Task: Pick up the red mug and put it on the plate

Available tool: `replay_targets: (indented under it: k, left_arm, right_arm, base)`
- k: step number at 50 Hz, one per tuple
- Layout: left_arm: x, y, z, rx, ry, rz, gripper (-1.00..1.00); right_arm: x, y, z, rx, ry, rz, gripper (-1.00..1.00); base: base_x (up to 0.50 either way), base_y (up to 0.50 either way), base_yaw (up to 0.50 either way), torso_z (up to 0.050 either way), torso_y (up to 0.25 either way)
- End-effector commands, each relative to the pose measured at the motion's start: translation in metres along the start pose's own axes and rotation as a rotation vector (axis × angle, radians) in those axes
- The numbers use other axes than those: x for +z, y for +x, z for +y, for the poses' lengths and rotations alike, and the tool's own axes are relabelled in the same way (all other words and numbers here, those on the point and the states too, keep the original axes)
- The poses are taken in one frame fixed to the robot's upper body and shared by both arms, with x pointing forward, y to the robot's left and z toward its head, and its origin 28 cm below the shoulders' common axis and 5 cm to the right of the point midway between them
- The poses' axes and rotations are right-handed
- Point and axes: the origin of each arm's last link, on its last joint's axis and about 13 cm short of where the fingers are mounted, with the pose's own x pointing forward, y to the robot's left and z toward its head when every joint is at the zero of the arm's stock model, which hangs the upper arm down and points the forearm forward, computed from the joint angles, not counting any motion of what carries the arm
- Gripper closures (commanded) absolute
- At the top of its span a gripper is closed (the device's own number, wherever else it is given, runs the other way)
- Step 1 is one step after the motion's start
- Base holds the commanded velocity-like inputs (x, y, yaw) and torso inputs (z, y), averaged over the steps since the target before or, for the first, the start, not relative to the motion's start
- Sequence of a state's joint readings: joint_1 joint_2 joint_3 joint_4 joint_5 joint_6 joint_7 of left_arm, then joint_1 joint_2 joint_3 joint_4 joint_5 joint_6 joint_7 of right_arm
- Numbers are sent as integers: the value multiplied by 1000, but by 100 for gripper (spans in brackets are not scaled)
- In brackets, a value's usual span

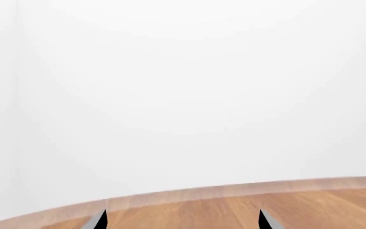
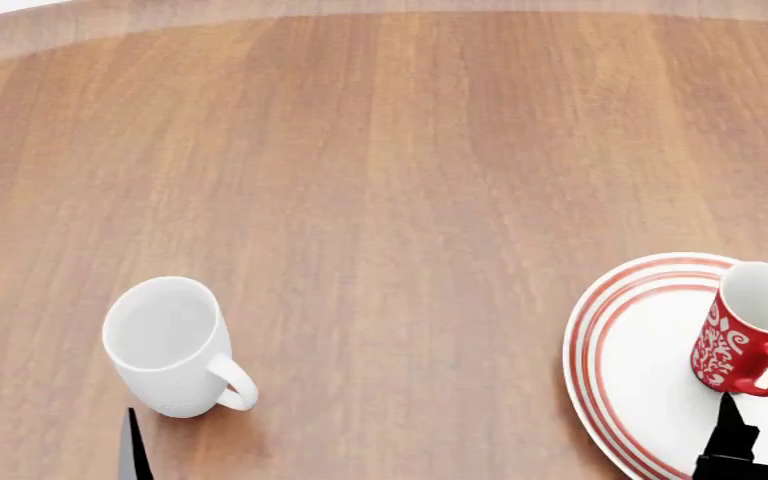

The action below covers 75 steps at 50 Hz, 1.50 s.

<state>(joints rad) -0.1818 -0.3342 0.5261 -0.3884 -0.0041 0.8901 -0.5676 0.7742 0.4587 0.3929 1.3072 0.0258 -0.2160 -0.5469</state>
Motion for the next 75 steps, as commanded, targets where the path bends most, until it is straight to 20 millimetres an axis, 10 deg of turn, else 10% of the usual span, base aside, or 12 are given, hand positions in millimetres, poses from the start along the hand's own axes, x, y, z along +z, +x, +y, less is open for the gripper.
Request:
replay_targets:
  k: [1,75]
  left_arm:
    - [0,0,0,-1,8,23,-100]
    - [0,0,0,11,11,9,-100]
  right_arm:
    - [5,-3,-5,52,-47,-105,-100]
    - [55,-119,67,396,-194,-515,-100]
  base:
    - [0,0,0,0,0]
    - [0,0,0,0,0]
